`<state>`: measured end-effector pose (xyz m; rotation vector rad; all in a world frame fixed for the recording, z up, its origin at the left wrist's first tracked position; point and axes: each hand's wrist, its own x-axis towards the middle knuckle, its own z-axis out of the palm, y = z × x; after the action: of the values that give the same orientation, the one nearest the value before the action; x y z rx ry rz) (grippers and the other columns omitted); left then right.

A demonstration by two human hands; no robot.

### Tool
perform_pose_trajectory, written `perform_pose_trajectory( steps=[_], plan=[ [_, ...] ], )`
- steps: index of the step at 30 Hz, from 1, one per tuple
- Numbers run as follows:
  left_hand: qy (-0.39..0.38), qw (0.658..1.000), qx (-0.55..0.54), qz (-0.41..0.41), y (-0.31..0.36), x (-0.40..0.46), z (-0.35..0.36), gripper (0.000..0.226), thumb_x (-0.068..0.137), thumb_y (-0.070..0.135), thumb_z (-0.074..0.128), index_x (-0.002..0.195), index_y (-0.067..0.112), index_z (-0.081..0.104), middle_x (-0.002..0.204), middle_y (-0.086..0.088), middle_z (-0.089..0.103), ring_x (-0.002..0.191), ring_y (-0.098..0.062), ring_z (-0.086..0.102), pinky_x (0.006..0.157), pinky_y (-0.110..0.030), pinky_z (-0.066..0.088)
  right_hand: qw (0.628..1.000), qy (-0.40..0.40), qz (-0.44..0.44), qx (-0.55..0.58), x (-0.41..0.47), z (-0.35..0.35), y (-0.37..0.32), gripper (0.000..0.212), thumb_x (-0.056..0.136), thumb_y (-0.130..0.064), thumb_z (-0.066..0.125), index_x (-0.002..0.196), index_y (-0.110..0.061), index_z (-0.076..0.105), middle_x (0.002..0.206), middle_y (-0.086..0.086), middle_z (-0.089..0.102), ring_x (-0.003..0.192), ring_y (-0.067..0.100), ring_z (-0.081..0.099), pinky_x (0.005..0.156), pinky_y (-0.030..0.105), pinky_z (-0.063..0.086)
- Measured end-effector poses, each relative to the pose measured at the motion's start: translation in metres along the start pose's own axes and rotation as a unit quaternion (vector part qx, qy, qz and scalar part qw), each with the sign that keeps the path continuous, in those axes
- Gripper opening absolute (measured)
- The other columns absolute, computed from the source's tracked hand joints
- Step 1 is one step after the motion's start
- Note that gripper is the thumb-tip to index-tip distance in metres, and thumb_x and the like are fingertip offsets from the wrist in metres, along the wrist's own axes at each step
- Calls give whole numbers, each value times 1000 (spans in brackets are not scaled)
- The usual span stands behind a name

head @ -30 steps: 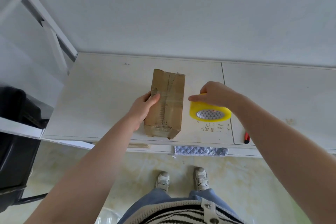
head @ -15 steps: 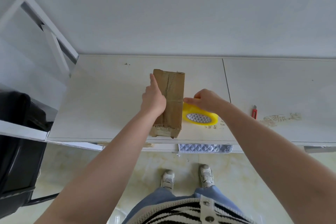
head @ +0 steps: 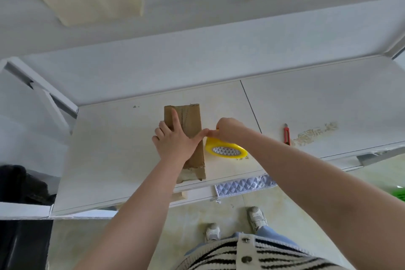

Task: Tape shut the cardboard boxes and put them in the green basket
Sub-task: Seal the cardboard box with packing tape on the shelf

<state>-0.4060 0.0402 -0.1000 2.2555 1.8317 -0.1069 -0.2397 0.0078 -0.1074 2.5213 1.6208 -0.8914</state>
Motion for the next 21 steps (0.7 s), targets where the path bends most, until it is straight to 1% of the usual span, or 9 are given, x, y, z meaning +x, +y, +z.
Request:
perform_pose_trajectory(
  steps=[3,6,7,9,10,11,16,19,21],
  plan=[
    [-71,997,-9,-26,5,4,-8,130,54,102,25,152,29,-20,144,-17,21,127,-37,32,101,-46,30,1000,-4,-1,-12,-4,-3,-2,68,84,-76,43,78,-9,56,67,1,50,65,17,52,64,29,44],
    [-128,989,-63,-47,7,6,-14,135,50,101,39,147,36,-29,148,-14,8,127,-38,35,99,-47,39,999,-42,-25,-1,-7,-5,0,61,94,-66,37,70,-10,47,68,2,47,73,22,51,68,31,39],
    [-135,987,-74,-46,6,7,-15,135,52,99,43,147,37,-29,149,-13,6,127,-38,37,98,-46,42,998,-56,-35,19,-9,-5,2,60,98,-60,34,76,-8,51,72,3,49,79,24,51,70,31,38],
    [-133,987,-76,-41,4,9,-13,131,58,94,49,147,37,-29,149,-13,5,127,-39,39,96,-44,44,992,-74,-45,86,-12,-8,10,55,102,-50,33,104,-3,61,91,7,56,92,25,53,79,33,38],
    [-129,988,-72,-37,3,9,-12,129,61,92,50,148,36,-28,149,-13,5,127,-39,40,95,-44,44,989,-76,-49,115,-13,-9,14,53,103,-47,35,116,-3,61,100,7,56,96,24,52,82,33,38],
    [-123,990,-68,-32,3,9,-10,128,63,91,50,148,35,-27,148,-13,7,125,-40,42,93,-43,45,986,-79,-58,132,-14,-11,18,50,102,-45,38,120,-4,60,103,5,54,96,22,51,82,32,38],
    [-82,994,-73,-15,2,6,-9,123,67,85,54,152,33,-18,142,-14,16,117,-39,49,90,-41,45,985,-89,-112,99,-20,-12,28,27,99,-40,48,97,-15,57,84,-2,52,85,21,51,65,29,35],
    [-78,988,-130,-10,5,2,-8,120,67,83,57,151,37,-15,142,-13,19,115,-40,52,91,-43,45,992,-32,-118,9,-27,-30,29,40,95,-54,48,89,-15,57,78,-1,53,77,20,51,59,30,35],
    [-113,964,-240,-28,14,-2,-7,120,63,83,59,148,45,-16,141,-7,20,112,-40,53,94,-45,47,990,24,-119,-77,-31,-53,29,52,91,-65,46,86,-15,59,77,-1,55,74,19,53,59,29,34]
  ],
)
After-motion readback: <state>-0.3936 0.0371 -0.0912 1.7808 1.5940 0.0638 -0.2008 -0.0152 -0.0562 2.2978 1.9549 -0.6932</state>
